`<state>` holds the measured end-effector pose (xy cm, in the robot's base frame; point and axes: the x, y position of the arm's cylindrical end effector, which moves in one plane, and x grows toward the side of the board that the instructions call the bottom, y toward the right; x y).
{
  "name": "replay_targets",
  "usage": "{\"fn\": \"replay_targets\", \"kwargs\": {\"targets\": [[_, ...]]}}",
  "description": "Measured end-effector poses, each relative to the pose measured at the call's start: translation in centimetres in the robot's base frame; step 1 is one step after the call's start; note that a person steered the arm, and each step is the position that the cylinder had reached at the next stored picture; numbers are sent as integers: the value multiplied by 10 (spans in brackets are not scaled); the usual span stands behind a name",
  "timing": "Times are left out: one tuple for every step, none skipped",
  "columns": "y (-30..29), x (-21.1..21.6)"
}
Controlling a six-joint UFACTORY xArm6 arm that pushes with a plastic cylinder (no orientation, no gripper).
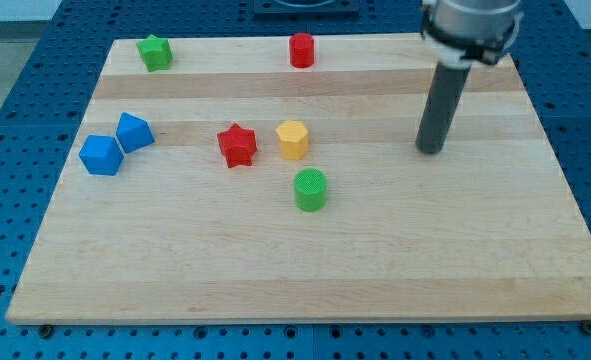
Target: Point your arm at yellow heart
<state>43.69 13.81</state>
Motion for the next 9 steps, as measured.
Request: {"fn": "replay_targets", "kwargs": {"targets": [[-26, 47], [-62, 78], [-101, 77], [-111, 62], [-112, 45], [-115, 33], [-125, 25], [-151, 25], [-181, 25]]}}
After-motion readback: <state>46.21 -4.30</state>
